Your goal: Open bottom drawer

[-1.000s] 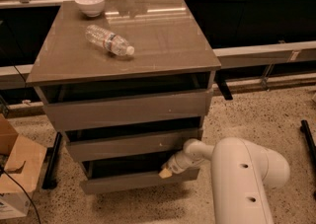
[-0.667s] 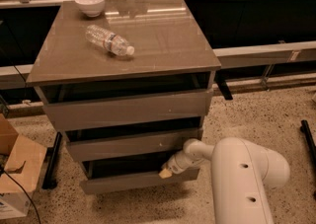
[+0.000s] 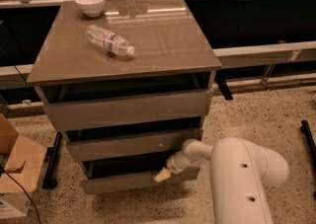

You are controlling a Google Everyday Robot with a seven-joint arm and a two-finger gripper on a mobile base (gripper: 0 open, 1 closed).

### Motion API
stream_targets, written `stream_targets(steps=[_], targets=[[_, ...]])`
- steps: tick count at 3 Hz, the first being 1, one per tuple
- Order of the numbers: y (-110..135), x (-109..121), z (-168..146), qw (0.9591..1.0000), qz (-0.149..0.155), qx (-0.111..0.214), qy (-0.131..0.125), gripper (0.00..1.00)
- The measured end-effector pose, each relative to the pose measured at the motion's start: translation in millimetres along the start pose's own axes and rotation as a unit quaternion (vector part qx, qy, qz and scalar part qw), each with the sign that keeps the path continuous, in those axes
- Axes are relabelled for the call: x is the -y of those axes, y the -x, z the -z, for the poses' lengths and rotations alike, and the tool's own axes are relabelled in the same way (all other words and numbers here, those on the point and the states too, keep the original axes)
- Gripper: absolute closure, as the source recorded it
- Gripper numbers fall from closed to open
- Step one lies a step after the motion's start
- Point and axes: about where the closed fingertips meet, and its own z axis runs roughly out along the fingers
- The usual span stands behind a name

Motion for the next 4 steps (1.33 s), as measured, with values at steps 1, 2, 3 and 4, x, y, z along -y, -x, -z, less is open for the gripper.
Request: stream_targets(steps=[1, 2, 3, 4], targets=[[-3, -2, -6, 0.9998, 0.012, -0.016, 0.003, 0.0], [-9, -3, -15, 0.9982, 0.029, -0.05, 0.017, 0.0], [-22, -6, -25, 0.9938, 0.042, -0.097, 0.035, 0.19], [-37, -14, -26, 0.9893, 0.049, -0.13, 0.044, 0.42]])
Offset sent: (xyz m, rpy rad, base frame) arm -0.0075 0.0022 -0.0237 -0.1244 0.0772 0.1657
